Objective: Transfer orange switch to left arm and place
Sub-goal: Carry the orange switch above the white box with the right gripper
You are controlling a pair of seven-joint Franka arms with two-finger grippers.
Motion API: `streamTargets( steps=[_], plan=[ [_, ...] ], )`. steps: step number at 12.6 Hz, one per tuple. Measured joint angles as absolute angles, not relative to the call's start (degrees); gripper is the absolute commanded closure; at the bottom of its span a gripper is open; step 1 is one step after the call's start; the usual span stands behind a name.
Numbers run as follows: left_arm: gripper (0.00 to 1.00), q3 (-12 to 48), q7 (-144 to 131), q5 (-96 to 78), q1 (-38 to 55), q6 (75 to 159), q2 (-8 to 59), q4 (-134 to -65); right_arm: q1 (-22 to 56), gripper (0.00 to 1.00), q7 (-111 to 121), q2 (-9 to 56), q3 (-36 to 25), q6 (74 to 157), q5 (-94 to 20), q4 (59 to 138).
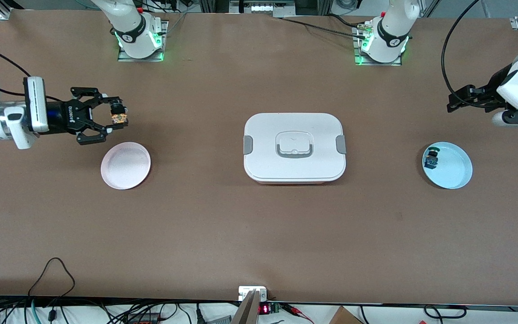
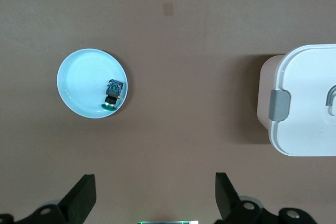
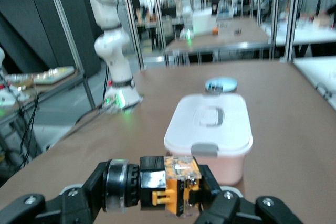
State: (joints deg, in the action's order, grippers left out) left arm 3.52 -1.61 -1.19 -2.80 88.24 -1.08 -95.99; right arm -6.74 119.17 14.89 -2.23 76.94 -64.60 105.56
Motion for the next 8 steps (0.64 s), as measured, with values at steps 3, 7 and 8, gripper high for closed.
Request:
streamTargets(
  steps=[3,7,8],
  plan=[
    [0.00,4.34,-1.61,-1.19,-2.70,86.62,-1.08,-95.22,-6.99,1.00,124.91,18.75,-2.16,72.88,-72.74,108.67],
    [0.00,4.32,-1.61,-1.19,-2.82,85.85,-0.99,-95.22,-6.67,1.00,126.03,20.91,-1.43,70.84,-78.26,109.47],
    [0.00,4.35,-1.60,-1.20,-2.79,85.43,-0.96,-95.22,-6.23,1.00,125.91,20.84,-1.35,71.00,-79.11,109.46]
  ],
)
